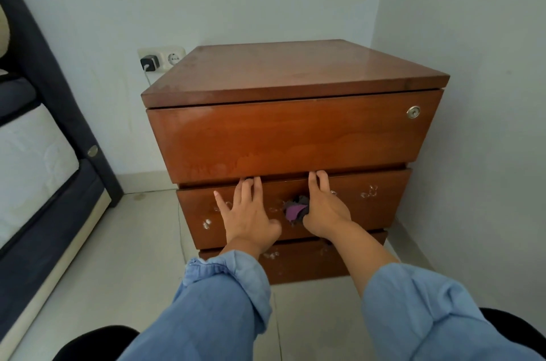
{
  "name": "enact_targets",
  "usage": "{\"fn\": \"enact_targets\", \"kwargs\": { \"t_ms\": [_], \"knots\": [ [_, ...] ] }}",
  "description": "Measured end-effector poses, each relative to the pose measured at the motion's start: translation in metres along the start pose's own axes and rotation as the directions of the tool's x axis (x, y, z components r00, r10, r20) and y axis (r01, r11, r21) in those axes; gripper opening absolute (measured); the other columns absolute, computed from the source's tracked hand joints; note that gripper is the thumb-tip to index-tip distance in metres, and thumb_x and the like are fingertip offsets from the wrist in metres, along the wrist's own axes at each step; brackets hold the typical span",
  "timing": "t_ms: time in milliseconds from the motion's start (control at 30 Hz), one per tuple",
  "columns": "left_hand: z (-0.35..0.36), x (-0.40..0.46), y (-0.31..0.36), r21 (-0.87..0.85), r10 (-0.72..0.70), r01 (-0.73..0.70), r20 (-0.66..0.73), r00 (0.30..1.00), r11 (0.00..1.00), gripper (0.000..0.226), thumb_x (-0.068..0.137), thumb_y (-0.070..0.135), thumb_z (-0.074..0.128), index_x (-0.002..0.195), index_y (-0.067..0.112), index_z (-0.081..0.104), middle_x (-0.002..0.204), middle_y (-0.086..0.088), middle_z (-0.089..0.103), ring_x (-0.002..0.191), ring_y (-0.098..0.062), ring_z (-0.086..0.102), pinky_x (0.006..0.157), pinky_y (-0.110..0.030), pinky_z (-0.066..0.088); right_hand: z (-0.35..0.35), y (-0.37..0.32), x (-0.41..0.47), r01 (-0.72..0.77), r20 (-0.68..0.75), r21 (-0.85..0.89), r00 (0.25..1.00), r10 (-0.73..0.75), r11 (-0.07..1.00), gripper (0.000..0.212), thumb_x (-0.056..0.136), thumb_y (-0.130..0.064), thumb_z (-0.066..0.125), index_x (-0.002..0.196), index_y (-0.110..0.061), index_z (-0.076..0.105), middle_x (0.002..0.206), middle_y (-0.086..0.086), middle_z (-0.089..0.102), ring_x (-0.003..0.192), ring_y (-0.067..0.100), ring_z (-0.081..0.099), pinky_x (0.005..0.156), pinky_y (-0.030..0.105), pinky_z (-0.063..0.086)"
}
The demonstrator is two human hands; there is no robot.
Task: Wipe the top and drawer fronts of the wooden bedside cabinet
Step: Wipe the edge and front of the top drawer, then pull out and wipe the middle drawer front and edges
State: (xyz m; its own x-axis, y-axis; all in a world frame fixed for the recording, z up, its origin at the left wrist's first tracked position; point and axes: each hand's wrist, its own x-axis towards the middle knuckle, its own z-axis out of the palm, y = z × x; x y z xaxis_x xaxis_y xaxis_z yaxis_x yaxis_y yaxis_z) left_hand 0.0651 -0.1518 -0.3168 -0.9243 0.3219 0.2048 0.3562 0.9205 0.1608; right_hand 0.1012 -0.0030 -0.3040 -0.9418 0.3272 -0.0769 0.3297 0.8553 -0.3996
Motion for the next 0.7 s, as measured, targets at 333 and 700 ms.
{"fn": "enact_targets", "kwargs": {
  "t_ms": [333,700],
  "knots": [
    [-0.023,0.008,-0.006,0.107,0.075,-0.072,-0.022,0.997,0.992,0.081,0.080,0.063,0.042,0.147,0.018,0.030,0.143,0.001,0.035,0.134,-0.019,0.031,0.112,-0.043,0.016,-0.021,-0.005,0.000,-0.027,0.102,-0.057,0.994,0.033,0.998,0.081,0.087,-0.013,0.049,0.151,-0.022,-0.001,0.157,-0.010,-0.011,0.064,0.020,0.054,0.050,0.030,0.043],
    [-0.021,0.004,-0.006,0.105,0.064,-0.068,0.043,0.997,0.992,0.083,0.085,0.051,0.044,0.153,0.014,0.011,0.157,-0.003,0.018,0.145,-0.019,0.014,0.116,-0.041,0.013,-0.024,-0.008,-0.003,-0.028,0.092,-0.038,0.995,0.031,0.999,0.074,0.089,-0.012,0.045,0.151,-0.022,0.005,0.158,-0.008,-0.006,0.082,0.024,0.057,0.053,0.030,0.042]
  ]
}}
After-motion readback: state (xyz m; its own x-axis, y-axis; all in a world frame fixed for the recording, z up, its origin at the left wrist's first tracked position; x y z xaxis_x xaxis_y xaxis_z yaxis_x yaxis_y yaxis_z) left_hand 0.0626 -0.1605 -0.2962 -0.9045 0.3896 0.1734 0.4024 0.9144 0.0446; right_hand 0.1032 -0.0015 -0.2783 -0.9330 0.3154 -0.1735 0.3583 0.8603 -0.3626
